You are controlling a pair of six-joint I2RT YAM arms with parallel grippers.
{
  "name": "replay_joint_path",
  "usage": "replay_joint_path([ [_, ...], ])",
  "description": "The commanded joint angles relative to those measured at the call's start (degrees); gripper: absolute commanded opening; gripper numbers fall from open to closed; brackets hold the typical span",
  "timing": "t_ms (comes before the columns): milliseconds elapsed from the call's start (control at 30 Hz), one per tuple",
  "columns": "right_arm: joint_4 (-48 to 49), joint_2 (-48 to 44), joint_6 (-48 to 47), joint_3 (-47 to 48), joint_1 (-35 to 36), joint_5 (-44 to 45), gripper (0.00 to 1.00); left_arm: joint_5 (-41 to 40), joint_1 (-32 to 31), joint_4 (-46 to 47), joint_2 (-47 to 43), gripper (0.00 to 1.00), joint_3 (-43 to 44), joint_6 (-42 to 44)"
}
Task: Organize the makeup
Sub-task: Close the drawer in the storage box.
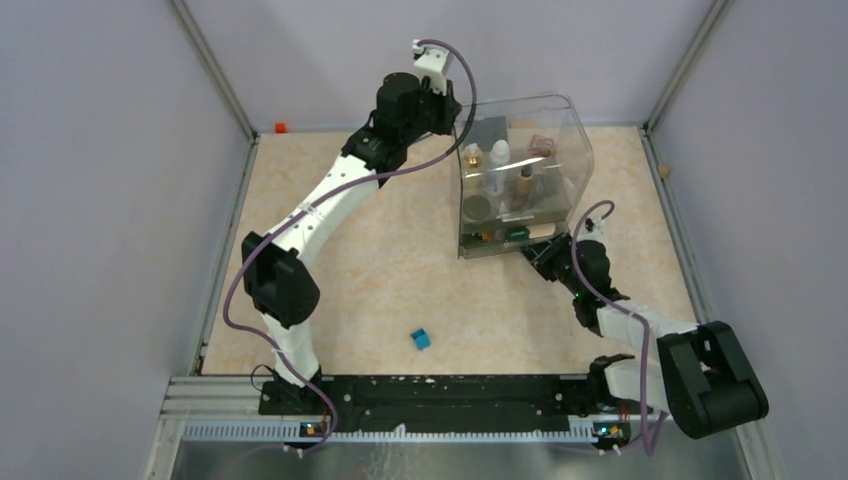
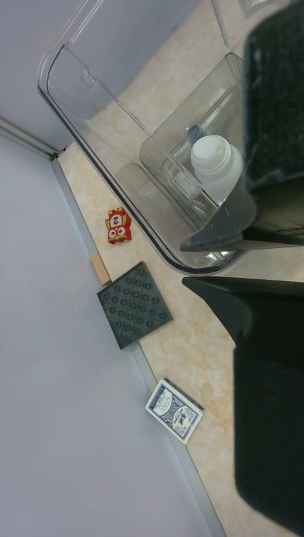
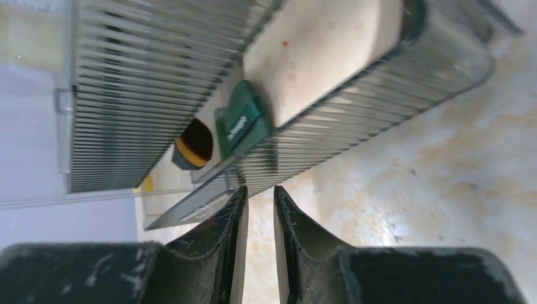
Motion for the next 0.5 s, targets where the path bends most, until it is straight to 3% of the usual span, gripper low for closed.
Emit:
replay_joint_path([
  [0,9.07,3.46,0.84,4.19,2.01,1.65,0.21,-0.43,0.63,-4.22,-1.26,0.23,-2.74,1.49],
  [300,21.91,12.33,2.44,5.57,3.08,3.45,0.20,-0.22,0.59,-3.83,-1.48,0.21,-4.27,1.27],
  [467,38.72,18.59,6.16,3.67,3.09,1.30,0.21,-0.10,0.65,-3.64,-1.69,0.22,-4.95,1.05],
])
